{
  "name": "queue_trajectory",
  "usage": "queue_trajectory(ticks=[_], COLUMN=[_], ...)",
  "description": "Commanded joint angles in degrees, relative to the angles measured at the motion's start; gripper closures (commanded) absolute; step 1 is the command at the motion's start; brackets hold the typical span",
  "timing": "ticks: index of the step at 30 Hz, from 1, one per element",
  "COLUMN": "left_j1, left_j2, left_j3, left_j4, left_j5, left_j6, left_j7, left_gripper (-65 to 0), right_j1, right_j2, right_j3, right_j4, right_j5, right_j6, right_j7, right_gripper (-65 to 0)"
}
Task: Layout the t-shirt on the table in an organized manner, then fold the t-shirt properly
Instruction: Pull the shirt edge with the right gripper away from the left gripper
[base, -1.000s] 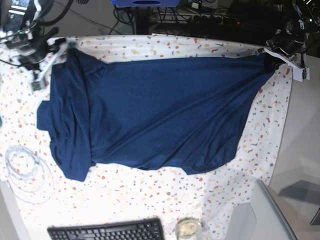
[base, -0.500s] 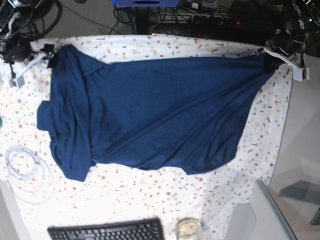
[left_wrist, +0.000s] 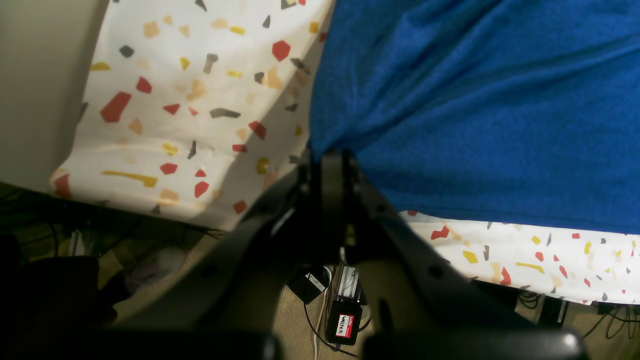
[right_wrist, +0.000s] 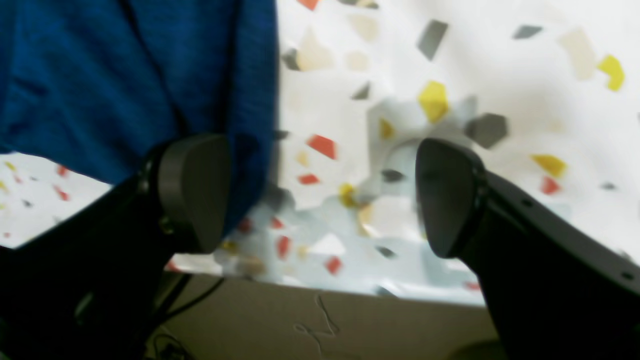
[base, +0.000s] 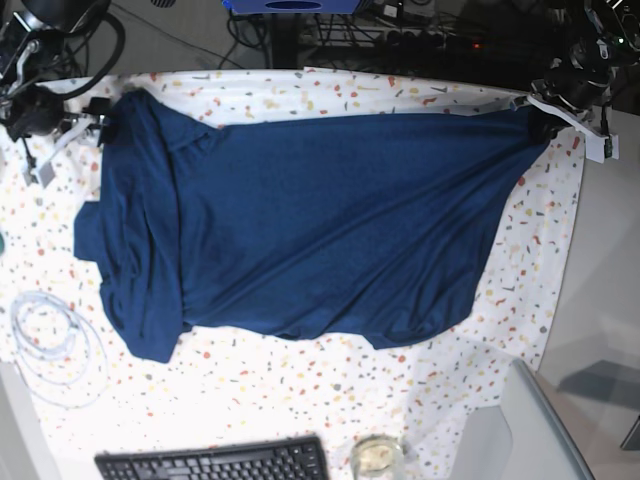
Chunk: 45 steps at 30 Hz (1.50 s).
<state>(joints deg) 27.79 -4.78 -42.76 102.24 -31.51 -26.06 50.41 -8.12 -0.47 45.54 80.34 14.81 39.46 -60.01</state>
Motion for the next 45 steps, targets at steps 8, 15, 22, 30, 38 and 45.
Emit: queue_trajectory(ticks=[8, 15, 22, 30, 38, 45], left_j1=[0.21, 0.21, 0.21, 1.00, 1.00, 1.00], left_j2=[-0.46, -0.46, -0.54, -0.54, -0.54, -0.54], left_j3=[-0.53, -0.27, -0.45, -0.27, -0.27, -0.27], left_j4=[0.84, 0.84, 0.84, 0.84, 0.84, 0.84], left_j5=[-0.63, -0.63, -0.63, -0.63, -0.63, -0.63], left_j6=[-0.09, -0.09, -0.09, -0.09, -0.09, -0.09], left_j7=[-0.96, -0.96, -0.96, -0.96, -0.96, -0.96], left_gripper=[0.0, 0.0, 0.0, 0.0, 0.0, 0.0], right_j1=[-2.47, -2.74, -1.07, -1.42, -2.65, -2.91], right_j2=[-1.51, -2.65, -2.21, -2.21, -2.56, -2.65], right_j3=[-4.44, -4.53, -4.18, -4.79, -9.19, -10.95], right_j4=[9.38, 11.58, 3.84, 1.20, 1.47, 1.03], right_j5=[2.82, 2.82, 2.91, 8.44, 8.97, 8.97], right_j6=[0.54, 0.54, 0.54, 0.54, 0.54, 0.54], right_j7=[-1.31, -1.31, 2.47, 2.56, 2.47, 3.09], right_gripper=[-47.1, -50.9, -50.9, -50.9, -50.4, -45.6])
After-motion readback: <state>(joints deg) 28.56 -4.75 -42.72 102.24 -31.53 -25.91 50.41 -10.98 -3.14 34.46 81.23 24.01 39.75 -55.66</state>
